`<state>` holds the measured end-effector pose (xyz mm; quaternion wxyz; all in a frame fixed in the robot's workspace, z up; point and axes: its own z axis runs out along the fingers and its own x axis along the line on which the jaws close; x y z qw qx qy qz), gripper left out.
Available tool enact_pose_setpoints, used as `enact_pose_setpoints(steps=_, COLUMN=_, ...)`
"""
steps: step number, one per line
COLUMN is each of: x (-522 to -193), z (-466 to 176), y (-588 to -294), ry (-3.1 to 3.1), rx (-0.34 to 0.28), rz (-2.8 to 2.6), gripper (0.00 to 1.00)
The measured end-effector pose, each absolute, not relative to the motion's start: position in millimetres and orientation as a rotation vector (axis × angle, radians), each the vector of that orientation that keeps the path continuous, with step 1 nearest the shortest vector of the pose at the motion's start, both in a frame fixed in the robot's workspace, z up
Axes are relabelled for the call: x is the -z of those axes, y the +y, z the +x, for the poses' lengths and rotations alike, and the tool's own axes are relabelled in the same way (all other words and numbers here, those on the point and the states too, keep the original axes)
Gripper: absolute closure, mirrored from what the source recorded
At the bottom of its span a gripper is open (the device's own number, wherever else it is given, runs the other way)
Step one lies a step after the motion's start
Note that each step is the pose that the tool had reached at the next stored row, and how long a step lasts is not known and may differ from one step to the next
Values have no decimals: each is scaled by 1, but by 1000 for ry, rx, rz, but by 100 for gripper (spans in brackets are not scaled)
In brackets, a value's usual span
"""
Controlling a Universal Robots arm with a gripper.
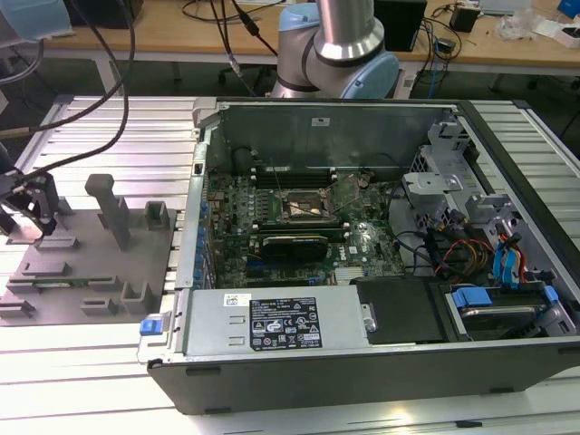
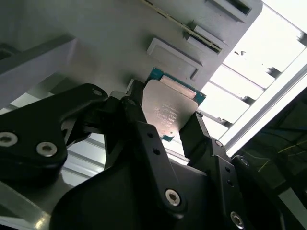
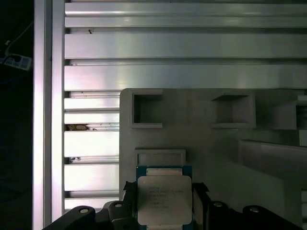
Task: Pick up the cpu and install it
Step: 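Pick up the cpu and move it towards the insertion slot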
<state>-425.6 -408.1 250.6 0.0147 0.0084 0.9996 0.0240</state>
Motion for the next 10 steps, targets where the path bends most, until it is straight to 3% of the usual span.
enact_pose_setpoints(steps=10, x=-275, z=-426, y=-407, ry=3111, rx=-74, rz=26, gripper=45)
